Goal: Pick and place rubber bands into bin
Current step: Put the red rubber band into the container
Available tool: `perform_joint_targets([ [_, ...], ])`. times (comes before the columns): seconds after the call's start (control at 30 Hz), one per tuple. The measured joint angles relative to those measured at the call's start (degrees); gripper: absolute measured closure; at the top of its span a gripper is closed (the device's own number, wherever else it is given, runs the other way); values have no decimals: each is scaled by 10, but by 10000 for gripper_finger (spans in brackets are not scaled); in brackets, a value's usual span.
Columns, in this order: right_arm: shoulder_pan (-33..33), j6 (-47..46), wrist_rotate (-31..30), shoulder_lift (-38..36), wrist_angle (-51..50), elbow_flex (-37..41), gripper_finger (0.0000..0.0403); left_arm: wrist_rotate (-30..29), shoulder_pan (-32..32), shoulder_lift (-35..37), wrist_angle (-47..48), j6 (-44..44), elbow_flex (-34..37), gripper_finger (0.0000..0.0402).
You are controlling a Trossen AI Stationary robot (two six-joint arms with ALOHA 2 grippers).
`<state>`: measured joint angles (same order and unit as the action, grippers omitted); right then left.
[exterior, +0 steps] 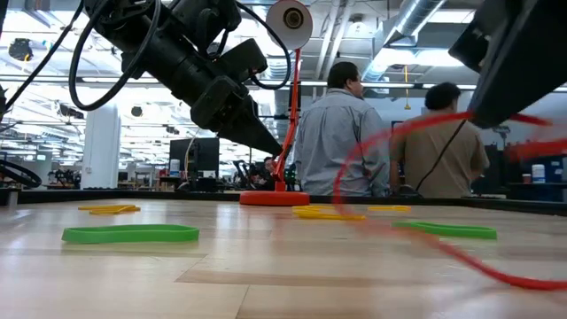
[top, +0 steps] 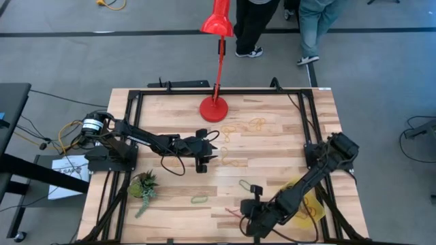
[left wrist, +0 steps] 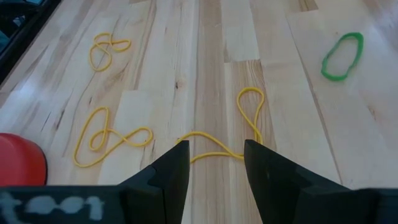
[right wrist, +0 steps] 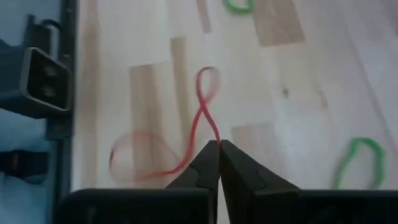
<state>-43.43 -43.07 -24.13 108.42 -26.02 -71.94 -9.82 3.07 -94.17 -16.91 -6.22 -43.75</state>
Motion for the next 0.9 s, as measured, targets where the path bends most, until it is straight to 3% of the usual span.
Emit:
perform_joint_targets([
  [0.1,-2,-23,3,14,-4,-1,400,0,0,0,0,0,0,257],
  [0.2,-15,-55,-14,14,-83,-10,401,0,0,0,0,0,0,257],
  [0.33,-42,-139,-59,8,-271,-86,402,0,0,0,0,0,0,257],
  [0.47,-63,-271,-55,7,-481,-181,402,0,0,0,0,0,0,257],
  [0.63,-87,-410,22,7,-633,-264,402,0,0,0,0,0,0,257],
  [0.77,-112,-475,95,-5,-639,-270,402,0,0,0,0,0,0,257],
  [0.9,-146,-571,121,-24,-639,-267,403,0,0,0,6,0,0,257],
])
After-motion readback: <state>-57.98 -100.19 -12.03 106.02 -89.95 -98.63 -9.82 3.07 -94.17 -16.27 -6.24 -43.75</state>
